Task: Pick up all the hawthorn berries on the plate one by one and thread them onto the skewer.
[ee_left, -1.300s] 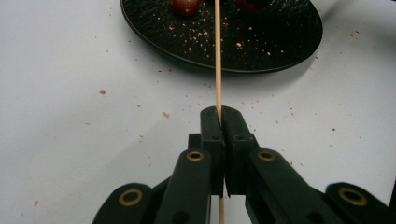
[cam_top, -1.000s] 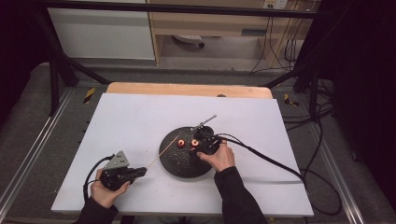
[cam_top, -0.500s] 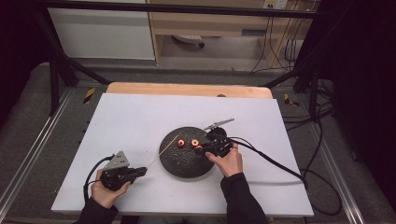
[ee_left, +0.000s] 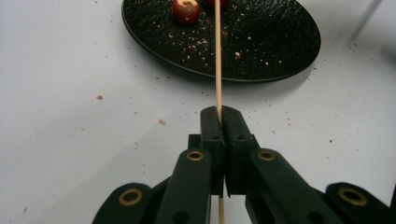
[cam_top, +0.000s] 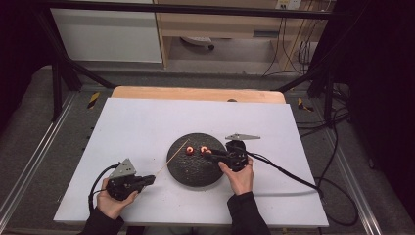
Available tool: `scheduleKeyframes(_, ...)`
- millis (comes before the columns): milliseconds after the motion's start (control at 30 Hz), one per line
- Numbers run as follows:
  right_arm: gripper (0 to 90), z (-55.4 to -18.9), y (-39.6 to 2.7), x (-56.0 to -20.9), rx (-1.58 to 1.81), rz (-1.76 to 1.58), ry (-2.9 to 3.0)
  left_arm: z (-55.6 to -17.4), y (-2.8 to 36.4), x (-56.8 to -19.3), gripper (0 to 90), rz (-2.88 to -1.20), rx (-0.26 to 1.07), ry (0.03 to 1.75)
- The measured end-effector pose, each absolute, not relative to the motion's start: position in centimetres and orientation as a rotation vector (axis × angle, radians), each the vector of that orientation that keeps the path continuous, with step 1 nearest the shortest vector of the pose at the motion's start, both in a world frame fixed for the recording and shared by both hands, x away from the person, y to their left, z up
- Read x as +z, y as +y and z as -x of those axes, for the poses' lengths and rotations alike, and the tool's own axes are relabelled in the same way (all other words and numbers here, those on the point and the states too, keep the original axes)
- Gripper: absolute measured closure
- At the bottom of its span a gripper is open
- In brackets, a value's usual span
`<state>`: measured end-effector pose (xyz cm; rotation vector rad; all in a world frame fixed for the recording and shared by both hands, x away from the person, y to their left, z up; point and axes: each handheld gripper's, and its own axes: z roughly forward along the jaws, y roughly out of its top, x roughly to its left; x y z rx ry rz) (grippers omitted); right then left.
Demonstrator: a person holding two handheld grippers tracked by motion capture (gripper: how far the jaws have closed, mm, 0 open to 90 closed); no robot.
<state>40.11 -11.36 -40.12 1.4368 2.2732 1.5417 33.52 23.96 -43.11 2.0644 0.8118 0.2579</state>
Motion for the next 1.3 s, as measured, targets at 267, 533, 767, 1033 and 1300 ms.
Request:
scheduleKeyframes(267,62.5,-40.0,-10.8,-41.2,1.708,-1.475,2.121,-33.4,23.7,-43.1,88.3,-2.035,0.255,0.835)
scheduleKeyframes(533,62.6,-40.0,-10.4,-41.2,1.856,-1.502,1.948,-33.3,23.3,-42.9,88.3,-1.990,0.266,0.860)
scheduleKeyframes(767,62.6,-40.2,-10.3,-40.9,1.970,-1.515,1.794,-33.3,22.9,-42.6,88.2,-1.957,0.273,0.872)
scheduleKeyframes(1033,62.6,-40.5,-10.4,-40.4,2.058,-1.527,1.670,-33.4,22.0,-42.2,88.3,-1.944,0.277,0.876)
scheduleKeyframes(1300,62.8,-41.0,-10.4,-40.1,2.132,-1.553,1.567,-33.3,20.8,-42.1,88.3,-1.938,0.280,0.871)
